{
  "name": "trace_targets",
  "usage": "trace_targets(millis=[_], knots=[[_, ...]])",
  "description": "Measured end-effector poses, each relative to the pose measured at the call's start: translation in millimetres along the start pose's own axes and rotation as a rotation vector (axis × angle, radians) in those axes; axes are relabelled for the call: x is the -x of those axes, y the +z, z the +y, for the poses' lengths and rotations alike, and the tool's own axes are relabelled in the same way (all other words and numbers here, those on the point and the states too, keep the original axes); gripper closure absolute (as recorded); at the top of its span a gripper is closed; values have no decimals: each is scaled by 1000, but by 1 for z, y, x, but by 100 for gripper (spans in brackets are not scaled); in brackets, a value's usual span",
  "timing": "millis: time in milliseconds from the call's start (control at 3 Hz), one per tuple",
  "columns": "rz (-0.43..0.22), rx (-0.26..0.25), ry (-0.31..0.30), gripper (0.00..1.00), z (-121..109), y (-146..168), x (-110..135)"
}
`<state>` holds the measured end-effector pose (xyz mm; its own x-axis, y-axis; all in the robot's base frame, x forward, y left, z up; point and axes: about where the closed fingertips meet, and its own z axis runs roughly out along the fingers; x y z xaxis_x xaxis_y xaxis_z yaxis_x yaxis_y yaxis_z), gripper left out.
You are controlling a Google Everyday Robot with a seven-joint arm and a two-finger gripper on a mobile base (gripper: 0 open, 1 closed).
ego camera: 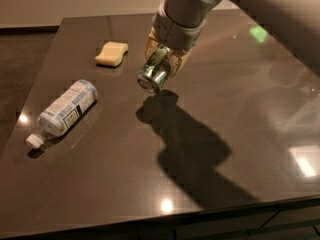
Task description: Place green can upright
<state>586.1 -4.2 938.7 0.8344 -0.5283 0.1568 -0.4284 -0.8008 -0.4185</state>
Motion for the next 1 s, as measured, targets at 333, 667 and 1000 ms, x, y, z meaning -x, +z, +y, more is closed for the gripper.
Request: trace_targets(millis=[333, 667, 1000], knots=[[0, -72, -138, 100, -6, -15, -5], [36, -159, -270, 100, -10, -28, -10], [36, -159, -270, 100, -10, -28, -10]])
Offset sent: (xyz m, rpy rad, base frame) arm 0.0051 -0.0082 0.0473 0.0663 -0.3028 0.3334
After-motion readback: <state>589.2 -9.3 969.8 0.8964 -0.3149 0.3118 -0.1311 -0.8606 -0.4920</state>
